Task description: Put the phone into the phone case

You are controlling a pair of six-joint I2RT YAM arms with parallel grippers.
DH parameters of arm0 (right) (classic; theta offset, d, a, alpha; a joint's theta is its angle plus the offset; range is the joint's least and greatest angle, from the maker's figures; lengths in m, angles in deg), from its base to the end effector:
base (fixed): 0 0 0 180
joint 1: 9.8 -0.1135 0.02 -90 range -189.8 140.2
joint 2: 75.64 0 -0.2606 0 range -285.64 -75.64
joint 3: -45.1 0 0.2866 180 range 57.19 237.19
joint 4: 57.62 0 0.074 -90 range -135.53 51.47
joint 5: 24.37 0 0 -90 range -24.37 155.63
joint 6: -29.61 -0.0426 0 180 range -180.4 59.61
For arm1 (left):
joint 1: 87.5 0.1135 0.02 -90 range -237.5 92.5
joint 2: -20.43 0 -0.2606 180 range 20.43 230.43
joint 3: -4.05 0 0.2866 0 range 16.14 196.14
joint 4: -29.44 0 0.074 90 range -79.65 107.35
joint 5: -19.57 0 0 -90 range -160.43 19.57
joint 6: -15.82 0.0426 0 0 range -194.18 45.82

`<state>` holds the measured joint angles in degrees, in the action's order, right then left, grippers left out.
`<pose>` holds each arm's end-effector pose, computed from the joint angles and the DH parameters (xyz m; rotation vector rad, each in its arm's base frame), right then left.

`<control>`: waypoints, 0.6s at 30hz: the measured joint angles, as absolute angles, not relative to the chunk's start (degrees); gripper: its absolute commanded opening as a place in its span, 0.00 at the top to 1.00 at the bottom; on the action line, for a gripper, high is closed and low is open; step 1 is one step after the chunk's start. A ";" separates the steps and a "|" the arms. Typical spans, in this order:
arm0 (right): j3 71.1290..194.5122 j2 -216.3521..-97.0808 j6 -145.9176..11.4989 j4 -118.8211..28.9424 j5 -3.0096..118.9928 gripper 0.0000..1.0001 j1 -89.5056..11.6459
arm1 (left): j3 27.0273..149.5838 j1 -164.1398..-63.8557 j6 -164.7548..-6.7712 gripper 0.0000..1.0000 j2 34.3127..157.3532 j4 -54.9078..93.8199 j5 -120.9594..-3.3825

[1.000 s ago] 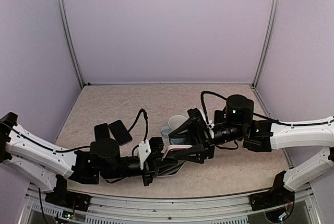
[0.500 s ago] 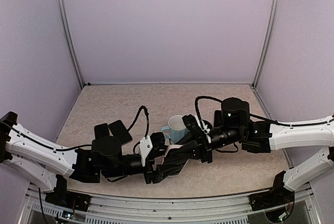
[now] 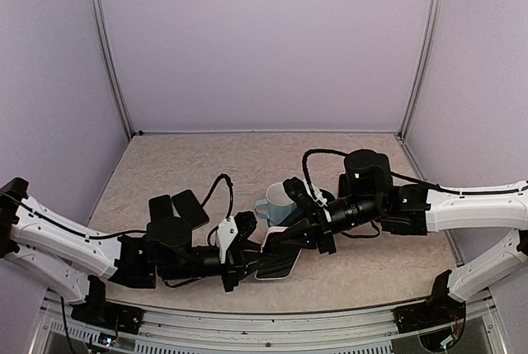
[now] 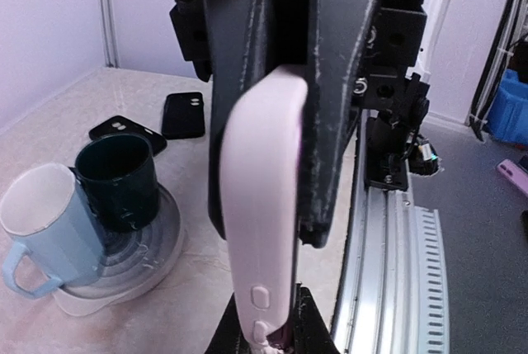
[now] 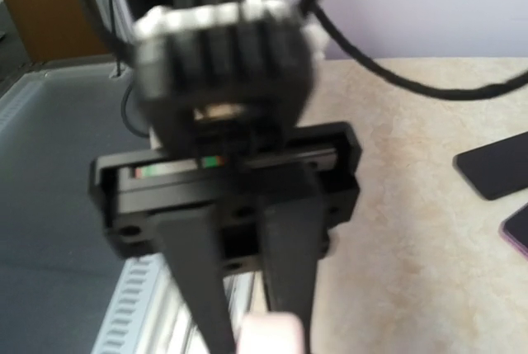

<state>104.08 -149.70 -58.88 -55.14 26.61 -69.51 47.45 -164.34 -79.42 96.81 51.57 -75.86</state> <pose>0.1419 0.2961 0.2572 -1.4390 1.4311 1.3079 0.0753 -0.3042 0.1888 1.0282 1.5502 -0.9423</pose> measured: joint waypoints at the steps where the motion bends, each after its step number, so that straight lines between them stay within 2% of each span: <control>1: 104.39 -149.92 -58.68 -54.35 25.93 1.00 -69.31 | 47.36 -164.29 -79.09 1.00 97.20 51.90 -74.95; 6: 104.43 -150.55 -58.00 -52.87 24.01 1.00 -68.98 | 47.21 -164.34 -80.66 1.00 98.20 52.40 -73.39; 7: 104.43 -150.55 -58.11 -52.89 23.94 0.94 -68.92 | 47.12 -164.29 -81.04 1.00 98.23 52.66 -73.35; 8: 104.45 -150.55 -58.24 -52.98 23.94 0.80 -68.92 | 47.03 -164.29 -81.30 1.00 98.23 52.88 -73.28; 9: 104.45 -150.55 -58.39 -53.06 23.96 0.70 -68.92 | 46.79 -164.29 -81.60 1.00 98.20 53.38 -73.20; 13: 104.98 -151.58 -61.21 -55.40 27.59 0.05 -68.94 | 44.63 -163.57 -84.40 1.00 97.72 55.83 -74.73; 14: 105.79 -152.36 -62.29 -56.06 29.40 0.01 -68.96 | 43.45 -162.94 -85.67 1.00 97.29 56.38 -75.54; 18: 108.54 -155.47 -66.22 -57.70 37.82 0.01 -69.16 | 38.03 -159.62 -91.02 1.00 94.86 57.89 -79.71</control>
<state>108.54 -155.47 -66.22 -57.70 37.82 -69.16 38.03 -159.62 -91.02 94.86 57.89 -79.71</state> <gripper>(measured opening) 0.986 0.105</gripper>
